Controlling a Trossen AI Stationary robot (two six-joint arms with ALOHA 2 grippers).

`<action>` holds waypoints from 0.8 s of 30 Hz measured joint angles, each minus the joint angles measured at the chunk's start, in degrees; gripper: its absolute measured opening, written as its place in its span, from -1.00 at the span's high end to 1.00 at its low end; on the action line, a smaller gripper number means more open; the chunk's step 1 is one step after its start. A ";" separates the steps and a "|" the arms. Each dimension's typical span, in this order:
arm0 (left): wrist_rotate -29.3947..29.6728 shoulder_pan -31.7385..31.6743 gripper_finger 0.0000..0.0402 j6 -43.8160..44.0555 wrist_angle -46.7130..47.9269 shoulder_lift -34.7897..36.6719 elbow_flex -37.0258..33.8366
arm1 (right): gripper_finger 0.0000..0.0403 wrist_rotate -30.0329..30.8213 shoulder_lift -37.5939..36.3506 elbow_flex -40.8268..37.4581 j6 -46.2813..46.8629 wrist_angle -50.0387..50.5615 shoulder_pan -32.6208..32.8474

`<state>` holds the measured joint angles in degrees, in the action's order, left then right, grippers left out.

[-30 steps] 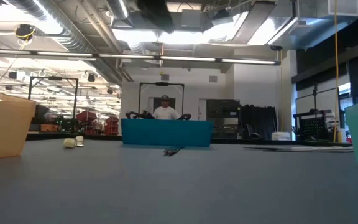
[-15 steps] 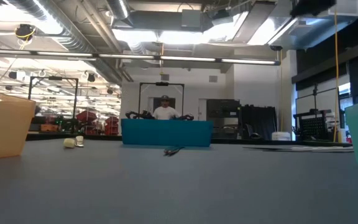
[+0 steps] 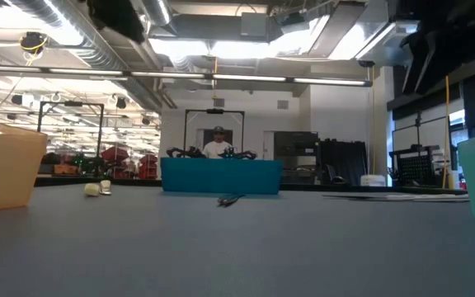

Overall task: Sort silverware by color (type)
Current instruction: Put the green patterned knife into the orange bin

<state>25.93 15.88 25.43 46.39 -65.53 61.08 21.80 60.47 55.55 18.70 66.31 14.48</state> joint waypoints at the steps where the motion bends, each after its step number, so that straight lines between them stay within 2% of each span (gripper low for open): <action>1: 0.01 0.00 0.30 -0.02 -1.11 -0.08 -1.04 | 0.01 -0.07 0.02 0.02 -0.50 0.02 -1.03; 10: 0.02 -0.02 0.30 -0.45 -9.15 -0.03 -6.61 | 0.01 -7.10 0.02 -0.46 -9.19 -0.81 -10.34; 20: 0.02 -0.02 0.30 -0.50 -10.46 -0.03 -7.30 | 0.01 -7.85 0.07 -11.50 -16.39 -7.72 -17.25; 24: 0.01 -0.02 0.30 -0.52 -10.78 -0.03 -7.30 | 0.01 -11.83 0.68 -13.59 -17.93 -11.32 -20.42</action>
<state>25.93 15.86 24.91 35.61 -65.56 53.78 9.97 61.14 41.96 0.77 54.99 -5.95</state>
